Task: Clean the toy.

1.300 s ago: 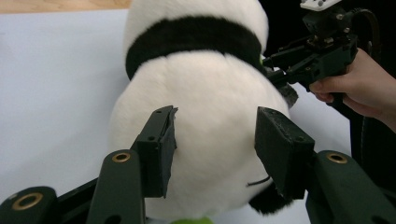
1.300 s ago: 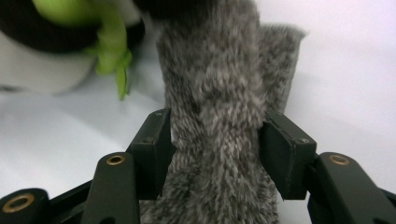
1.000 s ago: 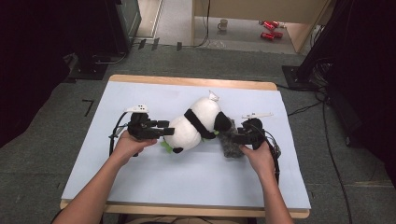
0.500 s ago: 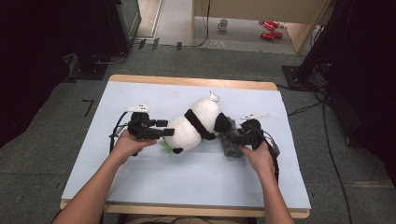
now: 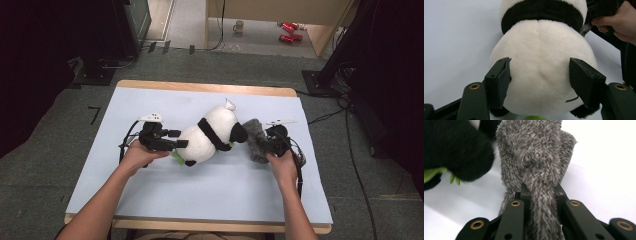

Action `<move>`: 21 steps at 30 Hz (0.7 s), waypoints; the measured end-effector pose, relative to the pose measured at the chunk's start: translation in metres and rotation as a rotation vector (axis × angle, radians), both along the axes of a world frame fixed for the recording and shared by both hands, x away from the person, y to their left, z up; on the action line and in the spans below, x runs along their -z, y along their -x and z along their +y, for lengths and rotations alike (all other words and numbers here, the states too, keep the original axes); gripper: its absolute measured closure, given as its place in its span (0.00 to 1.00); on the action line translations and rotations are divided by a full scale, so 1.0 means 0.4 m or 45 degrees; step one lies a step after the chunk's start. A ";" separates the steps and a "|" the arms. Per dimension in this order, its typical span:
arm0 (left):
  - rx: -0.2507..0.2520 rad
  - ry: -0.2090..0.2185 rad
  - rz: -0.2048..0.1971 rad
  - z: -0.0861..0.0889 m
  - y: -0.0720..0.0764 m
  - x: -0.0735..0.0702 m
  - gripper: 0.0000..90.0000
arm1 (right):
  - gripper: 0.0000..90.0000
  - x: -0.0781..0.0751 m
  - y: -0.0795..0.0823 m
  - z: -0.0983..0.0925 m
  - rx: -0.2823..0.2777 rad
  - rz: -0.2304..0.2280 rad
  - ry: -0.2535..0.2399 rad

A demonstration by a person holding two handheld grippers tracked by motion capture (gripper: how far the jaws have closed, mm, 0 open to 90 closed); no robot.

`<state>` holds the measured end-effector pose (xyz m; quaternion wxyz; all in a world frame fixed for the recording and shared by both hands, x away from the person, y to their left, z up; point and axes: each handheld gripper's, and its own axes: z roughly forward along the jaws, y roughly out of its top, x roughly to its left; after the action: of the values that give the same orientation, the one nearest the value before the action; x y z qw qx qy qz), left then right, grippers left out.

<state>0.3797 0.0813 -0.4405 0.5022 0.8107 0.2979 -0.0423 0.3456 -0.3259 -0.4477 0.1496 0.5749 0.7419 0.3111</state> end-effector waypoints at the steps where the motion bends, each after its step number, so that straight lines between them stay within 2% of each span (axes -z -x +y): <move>1: -0.001 0.000 -0.004 0.000 0.001 -0.001 0.39 | 0.87 -0.003 -0.002 -0.009 0.010 -0.005 -0.006; 7: -0.005 0.003 -0.018 0.002 0.004 -0.007 0.40 | 0.86 -0.006 -0.034 -0.043 0.041 -0.032 -0.007; 11: -0.019 0.010 -0.021 0.008 0.005 -0.010 0.40 | 0.86 0.004 -0.066 -0.060 0.028 -0.019 0.000; 12: -0.025 0.016 -0.021 0.009 0.007 -0.010 0.40 | 0.86 0.007 -0.073 -0.065 0.036 -0.021 0.009; 15: -0.040 0.013 -0.036 0.015 0.014 -0.013 0.40 | 0.85 0.013 -0.097 -0.082 0.067 -0.011 -0.017; 21: -0.063 0.000 -0.046 0.026 0.026 -0.020 0.40 | 0.85 0.030 -0.125 -0.104 0.109 -0.004 0.022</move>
<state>0.3693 0.0918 -0.4325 0.5082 0.8038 0.3088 -0.0152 0.3957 -0.3677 -0.4596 0.1689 0.6045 0.7189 0.2987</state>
